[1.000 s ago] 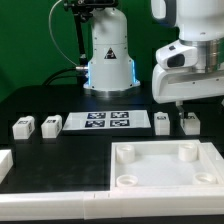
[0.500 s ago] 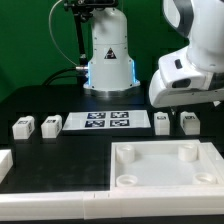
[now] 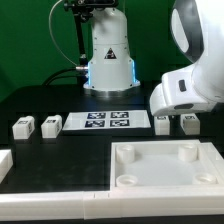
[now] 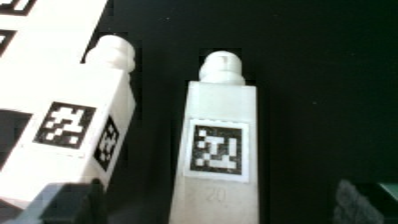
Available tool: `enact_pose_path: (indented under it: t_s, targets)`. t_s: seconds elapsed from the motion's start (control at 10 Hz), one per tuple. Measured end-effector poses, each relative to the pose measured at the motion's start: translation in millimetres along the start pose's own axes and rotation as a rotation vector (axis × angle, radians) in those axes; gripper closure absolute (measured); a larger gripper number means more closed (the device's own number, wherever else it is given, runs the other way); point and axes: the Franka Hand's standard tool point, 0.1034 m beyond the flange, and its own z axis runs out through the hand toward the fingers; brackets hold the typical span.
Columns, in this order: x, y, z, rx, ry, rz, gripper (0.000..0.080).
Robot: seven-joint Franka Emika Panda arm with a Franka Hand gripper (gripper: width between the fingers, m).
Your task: Assemble one leg
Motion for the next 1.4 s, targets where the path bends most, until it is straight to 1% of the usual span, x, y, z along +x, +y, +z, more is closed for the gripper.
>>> enact_pose_path:
  t_s: [0.1,0.4,0.5,0.7,0.9,1.3,1.4]
  targets:
    - [3.1,-1.0,4.8,0.013,0.001,0.017,0.0151]
    - [7.7,-1.5,27.5,0.016,-0.001,0.032,0.0151]
    - [7.8,-4.0,30.4,0.012,-0.006,0.043,0.0151]
    - [7.8,-3.9,30.4,0.012,-0.006,0.038,0.0162]
    - [7.7,-4.0,30.4,0.012,-0.007,0.038,0.0506]
    - [7.7,-4.0,30.5,0.012,-0.007,0.038,0.0509]
    - [6.7,-1.5,25.1,0.013,-0.011,0.025,0.0509]
